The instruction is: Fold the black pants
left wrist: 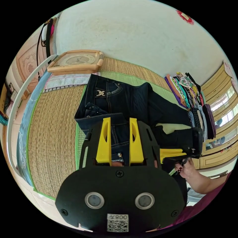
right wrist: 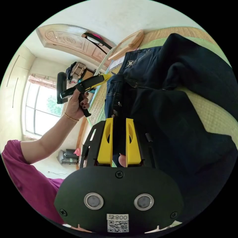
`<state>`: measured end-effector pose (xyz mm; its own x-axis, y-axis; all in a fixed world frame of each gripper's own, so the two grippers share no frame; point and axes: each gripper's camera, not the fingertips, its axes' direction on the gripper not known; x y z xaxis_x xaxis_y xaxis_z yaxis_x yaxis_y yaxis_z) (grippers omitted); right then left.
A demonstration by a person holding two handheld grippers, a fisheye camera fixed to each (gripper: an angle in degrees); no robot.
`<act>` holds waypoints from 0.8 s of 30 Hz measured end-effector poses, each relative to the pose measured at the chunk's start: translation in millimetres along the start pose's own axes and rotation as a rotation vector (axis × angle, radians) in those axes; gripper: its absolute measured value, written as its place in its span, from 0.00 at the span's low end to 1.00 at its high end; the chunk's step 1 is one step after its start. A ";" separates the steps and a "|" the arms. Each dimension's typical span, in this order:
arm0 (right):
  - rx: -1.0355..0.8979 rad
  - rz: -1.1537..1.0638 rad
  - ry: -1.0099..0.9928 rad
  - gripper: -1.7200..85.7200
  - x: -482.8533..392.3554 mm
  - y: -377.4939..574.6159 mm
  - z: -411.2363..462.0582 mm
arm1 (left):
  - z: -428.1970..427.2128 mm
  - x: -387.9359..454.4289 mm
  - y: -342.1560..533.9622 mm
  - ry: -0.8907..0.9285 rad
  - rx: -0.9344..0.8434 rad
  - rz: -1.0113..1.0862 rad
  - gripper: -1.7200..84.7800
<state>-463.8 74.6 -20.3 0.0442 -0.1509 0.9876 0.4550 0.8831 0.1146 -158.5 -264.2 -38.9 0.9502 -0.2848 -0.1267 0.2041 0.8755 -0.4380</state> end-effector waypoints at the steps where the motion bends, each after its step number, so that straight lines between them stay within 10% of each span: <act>1: -0.032 0.001 0.000 0.12 -8.0 -13.8 11.2 | -4.8 -10.5 1.8 -0.007 0.007 -0.019 0.16; 9: -0.087 -0.012 0.000 0.11 -58.7 -68.5 24.1 | -19.2 -190.3 25.9 0.292 -0.005 -0.446 0.15; 24: -0.182 -0.221 0.025 0.08 -193.6 -116.2 35.2 | -99.3 -327.0 83.1 0.525 0.204 -0.510 0.06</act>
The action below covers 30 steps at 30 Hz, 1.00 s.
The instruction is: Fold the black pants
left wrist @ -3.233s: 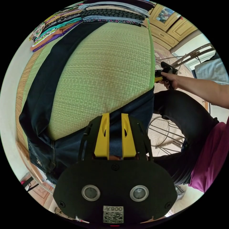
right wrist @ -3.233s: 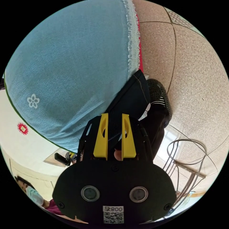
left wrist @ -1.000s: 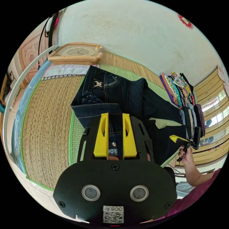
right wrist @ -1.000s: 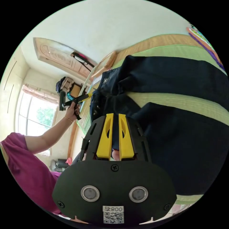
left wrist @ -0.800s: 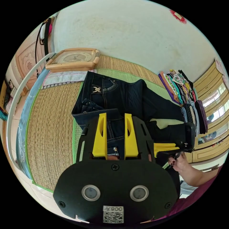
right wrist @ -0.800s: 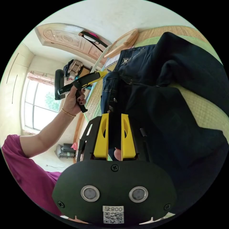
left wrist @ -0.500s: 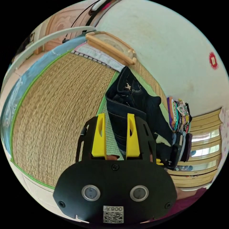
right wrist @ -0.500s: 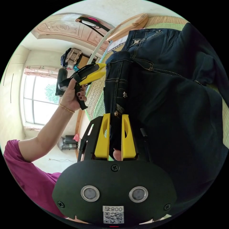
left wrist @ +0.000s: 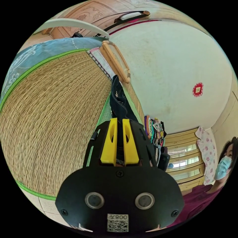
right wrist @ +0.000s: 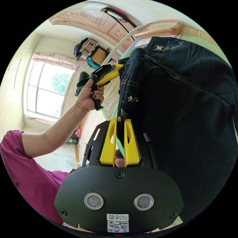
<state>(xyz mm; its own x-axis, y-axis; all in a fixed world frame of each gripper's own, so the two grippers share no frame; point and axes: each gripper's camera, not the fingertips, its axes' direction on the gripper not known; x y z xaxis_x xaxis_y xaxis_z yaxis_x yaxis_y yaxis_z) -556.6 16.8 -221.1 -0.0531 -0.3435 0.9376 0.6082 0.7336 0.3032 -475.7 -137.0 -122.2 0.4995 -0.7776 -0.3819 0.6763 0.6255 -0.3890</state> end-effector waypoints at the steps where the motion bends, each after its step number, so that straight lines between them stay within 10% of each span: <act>1: -0.040 -0.037 0.016 0.08 -13.4 -5.2 9.1 | -5.6 -5.4 0.6 -0.018 -0.008 -0.011 0.06; 14: -0.237 -0.270 0.295 0.10 -89.0 -9.2 52.4 | -24.4 41.5 25.8 -0.156 -0.124 0.272 0.03; 17: -0.197 -0.214 0.210 0.05 -78.1 2.6 34.1 | 10.4 25.0 34.2 -0.389 -0.293 0.275 0.02; 30: 0.141 0.287 0.271 0.03 74.9 160.5 -106.8 | 96.5 83.4 35.2 -0.310 -0.318 0.391 0.03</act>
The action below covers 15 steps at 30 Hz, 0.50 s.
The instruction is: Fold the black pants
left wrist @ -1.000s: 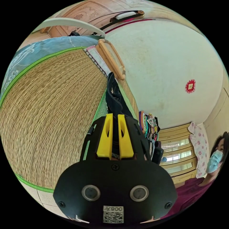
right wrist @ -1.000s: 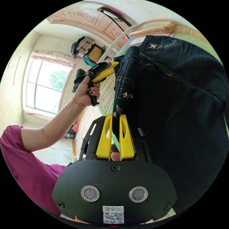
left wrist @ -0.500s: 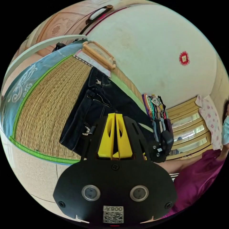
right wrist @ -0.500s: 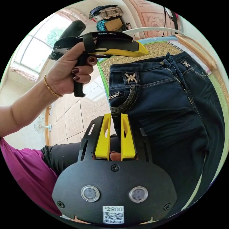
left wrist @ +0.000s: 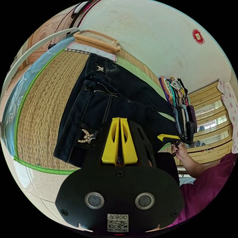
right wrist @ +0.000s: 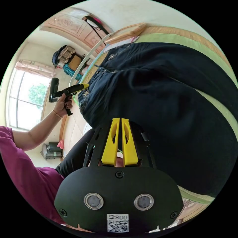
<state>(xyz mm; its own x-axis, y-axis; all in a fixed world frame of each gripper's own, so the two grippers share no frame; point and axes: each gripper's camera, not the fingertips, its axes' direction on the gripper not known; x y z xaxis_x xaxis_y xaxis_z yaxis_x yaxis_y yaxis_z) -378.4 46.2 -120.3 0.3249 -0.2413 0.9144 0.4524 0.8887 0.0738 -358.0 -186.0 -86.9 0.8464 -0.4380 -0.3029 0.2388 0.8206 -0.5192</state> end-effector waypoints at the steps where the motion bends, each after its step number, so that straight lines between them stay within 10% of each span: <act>1: 0.015 0.012 0.020 0.03 10.6 7.4 -3.6 | 6.3 5.8 -5.6 0.003 -0.004 0.013 0.03; 15: 0.047 -0.068 0.109 0.02 58.3 97.2 30.8 | 141.8 88.3 -58.6 -0.225 -0.123 0.116 0.02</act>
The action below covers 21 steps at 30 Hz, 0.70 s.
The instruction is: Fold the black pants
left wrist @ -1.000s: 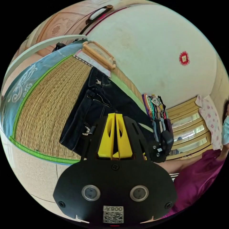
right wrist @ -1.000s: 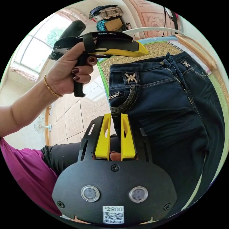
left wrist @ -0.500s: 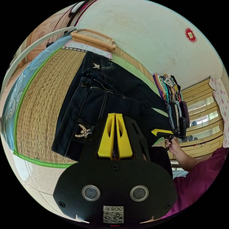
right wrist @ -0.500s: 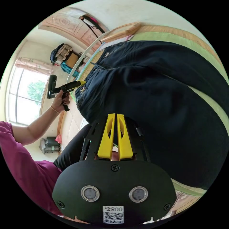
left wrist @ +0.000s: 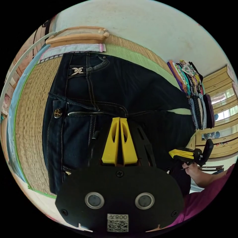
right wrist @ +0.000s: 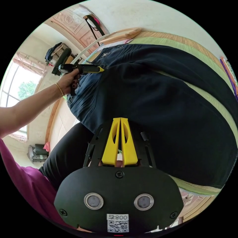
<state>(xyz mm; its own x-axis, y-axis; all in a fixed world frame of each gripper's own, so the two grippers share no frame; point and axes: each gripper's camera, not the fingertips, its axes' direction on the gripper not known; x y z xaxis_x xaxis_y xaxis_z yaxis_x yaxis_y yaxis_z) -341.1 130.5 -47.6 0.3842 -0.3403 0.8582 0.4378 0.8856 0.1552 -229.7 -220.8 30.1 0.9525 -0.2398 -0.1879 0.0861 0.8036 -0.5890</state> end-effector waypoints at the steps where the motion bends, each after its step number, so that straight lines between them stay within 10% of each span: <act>1: 0.011 0.003 -0.011 0.02 6.9 9.4 1.6 | 2.8 2.5 -0.5 0.008 0.001 -0.016 0.02; 21: 0.107 0.140 -0.012 0.02 199.7 113.3 5.5 | 123.5 137.4 -73.6 0.007 0.023 -0.064 0.02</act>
<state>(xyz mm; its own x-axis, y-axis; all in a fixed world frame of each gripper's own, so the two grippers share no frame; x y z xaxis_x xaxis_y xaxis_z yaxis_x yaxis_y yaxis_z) -219.2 164.6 144.0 0.4255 -0.2082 0.8807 0.2918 0.9527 0.0843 -69.1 -245.6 144.7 0.9428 -0.2944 -0.1561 0.1533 0.7991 -0.5813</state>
